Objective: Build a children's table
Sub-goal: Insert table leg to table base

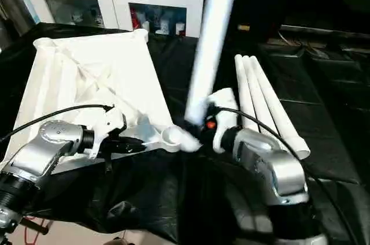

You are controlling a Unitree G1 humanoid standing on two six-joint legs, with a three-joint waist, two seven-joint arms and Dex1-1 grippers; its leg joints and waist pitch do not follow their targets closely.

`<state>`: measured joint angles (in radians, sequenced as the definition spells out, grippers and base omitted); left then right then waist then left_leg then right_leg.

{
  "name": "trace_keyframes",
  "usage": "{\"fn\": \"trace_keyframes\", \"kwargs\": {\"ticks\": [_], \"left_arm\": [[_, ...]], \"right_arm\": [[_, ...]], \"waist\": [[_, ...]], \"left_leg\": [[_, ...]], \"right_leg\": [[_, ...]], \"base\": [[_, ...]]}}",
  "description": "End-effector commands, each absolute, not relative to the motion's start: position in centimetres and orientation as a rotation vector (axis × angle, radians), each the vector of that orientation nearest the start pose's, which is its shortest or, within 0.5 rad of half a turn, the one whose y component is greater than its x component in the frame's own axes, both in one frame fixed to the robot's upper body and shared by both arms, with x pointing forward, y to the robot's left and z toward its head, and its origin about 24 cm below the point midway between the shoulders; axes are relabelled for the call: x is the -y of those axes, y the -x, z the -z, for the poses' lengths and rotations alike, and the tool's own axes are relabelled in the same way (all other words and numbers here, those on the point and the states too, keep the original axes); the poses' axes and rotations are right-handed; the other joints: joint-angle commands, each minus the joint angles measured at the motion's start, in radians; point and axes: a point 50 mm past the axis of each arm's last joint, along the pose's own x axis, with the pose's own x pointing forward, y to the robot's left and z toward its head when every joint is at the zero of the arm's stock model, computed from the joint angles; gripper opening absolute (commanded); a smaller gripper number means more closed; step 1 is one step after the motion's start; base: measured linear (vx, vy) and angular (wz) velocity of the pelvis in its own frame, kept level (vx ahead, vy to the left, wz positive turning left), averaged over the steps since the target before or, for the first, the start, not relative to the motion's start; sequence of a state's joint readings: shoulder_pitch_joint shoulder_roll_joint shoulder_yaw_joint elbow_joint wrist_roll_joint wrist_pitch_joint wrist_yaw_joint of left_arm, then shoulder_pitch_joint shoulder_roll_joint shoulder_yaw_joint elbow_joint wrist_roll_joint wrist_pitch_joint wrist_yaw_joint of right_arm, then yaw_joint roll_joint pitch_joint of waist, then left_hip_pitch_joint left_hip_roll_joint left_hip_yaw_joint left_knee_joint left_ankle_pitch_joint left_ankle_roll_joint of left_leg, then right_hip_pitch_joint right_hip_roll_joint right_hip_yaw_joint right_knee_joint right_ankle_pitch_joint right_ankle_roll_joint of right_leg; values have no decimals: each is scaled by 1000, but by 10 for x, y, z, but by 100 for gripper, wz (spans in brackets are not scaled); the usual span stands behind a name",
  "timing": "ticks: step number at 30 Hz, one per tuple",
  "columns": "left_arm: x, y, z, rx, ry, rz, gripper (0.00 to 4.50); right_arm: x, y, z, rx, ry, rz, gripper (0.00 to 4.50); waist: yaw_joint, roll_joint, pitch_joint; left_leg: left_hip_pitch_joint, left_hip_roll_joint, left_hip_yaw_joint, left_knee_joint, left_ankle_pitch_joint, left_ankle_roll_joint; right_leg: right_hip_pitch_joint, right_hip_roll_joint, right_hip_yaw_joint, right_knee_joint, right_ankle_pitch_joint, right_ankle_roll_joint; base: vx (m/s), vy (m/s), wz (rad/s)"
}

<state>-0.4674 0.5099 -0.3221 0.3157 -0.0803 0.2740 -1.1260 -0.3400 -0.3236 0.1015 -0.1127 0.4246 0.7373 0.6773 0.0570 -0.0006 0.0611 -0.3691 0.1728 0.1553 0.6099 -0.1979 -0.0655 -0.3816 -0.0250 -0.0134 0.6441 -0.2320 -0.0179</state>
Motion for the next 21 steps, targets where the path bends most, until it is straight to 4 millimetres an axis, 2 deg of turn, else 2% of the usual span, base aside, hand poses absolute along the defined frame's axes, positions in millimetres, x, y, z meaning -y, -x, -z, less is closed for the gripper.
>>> {"fn": "trace_keyframes", "kwargs": {"ticks": [1, 5, 7, 10, 12, 17, 21], "left_arm": [[-147, -290, -53, -514, -426, 1297, 0], [-144, -291, -57, -499, -428, 1303, 0], [-144, -291, -59, -492, -430, 1301, 0], [-144, -292, -62, -477, -435, 1299, 0], [-144, -292, -63, -471, -439, 1293, 0], [-144, -292, -65, -463, -436, 1296, 0], [-143, -292, -66, -461, -435, 1306, 0]], "right_arm": [[118, -285, -100, -343, -91, -970, 191], [112, -298, -98, -346, -81, -957, 191], [109, -300, -96, -361, -78, -969, 191], [105, -302, -91, -391, -58, -984, 191], [104, -304, -89, -404, -55, -990, 191], [101, -308, -83, -415, -48, -995, 191], [98, -314, -81, -410, -55, -986, 191]], "waist": [[3, -8, -62], [5, -8, -62], [5, -13, -63], [7, -12, -65], [8, -15, -65], [7, -11, -64], [6, -11, -66]], "left_leg": [[10, 52, -9, -72, -84, 14], [13, 52, -8, -73, -94, 2], [12, 52, -7, -73, -89, -4], [12, 52, -7, -73, -66, 0], [10, 53, -7, -72, -62, 5], [12, 52, -7, -72, -82, -4], [12, 53, -7, -72, -74, -7]], "right_leg": [[47, -104, 47, -76, -19, -215], [40, -104, 47, -78, -59, -215], [43, -105, 47, -76, -46, -217], [44, -104, 45, -71, 5, -221], [47, -106, 46, -69, 32, -222], [44, -106, 46, -72, -3, -225], [45, -104, 45, -68, 35, -236]], "base": [[0, 0, 0], [0, 0, 0], [0, 0, 0], [0, 0, 0], [0, 0, 0], [0, 0, 0], [0, 0, 0]]}}
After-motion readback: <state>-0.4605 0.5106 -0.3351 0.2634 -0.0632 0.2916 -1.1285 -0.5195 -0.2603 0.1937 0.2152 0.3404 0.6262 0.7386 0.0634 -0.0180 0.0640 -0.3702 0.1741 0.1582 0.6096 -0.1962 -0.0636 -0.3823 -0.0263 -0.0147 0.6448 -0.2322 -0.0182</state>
